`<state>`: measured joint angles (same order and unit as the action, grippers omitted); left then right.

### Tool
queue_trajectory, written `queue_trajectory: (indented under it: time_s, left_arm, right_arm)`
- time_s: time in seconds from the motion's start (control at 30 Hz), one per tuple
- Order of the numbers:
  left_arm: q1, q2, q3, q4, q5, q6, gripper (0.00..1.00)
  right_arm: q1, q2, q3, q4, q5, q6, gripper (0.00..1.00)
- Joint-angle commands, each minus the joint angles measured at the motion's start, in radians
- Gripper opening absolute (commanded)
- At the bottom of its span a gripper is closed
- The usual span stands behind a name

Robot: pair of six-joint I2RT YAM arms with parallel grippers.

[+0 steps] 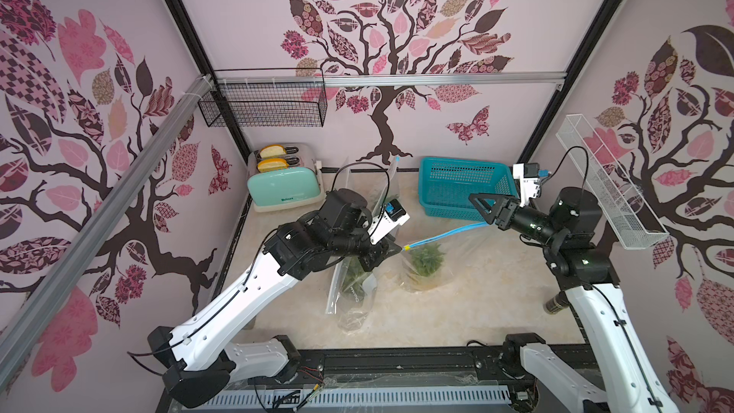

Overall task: Open the zip-top bag and take out the pineapple
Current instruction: Unzip the zipper on the zipper food storage bag.

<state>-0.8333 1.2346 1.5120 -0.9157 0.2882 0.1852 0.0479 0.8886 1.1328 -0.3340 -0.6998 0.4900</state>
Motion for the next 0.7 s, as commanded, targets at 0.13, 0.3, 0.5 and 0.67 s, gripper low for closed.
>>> queue_trajectory:
  time_s: [0.13,0.3,0.5,0.67]
  left_arm:
    - [0.005,0.057,0.136,0.061,0.043,0.034,0.42]
    - [0.023,0.230,0.314,0.020,0.077,0.058,0.43]
    - [0.229,0.482,0.520,-0.023,0.349,-0.079,0.41]
    - [0.222,0.531,0.438,-0.047,0.400,-0.038,0.39]
  right_arm:
    - [0.041,-0.029,0.170,-0.415,0.163,0.085,0.60]
    - [0.044,-0.092,0.157,-0.587,0.191,0.120,0.60]
    - [0.046,-0.254,-0.121,-0.580,0.158,0.243,0.60]
    - [0.048,-0.336,-0.252,-0.571,0.126,0.291,0.61]
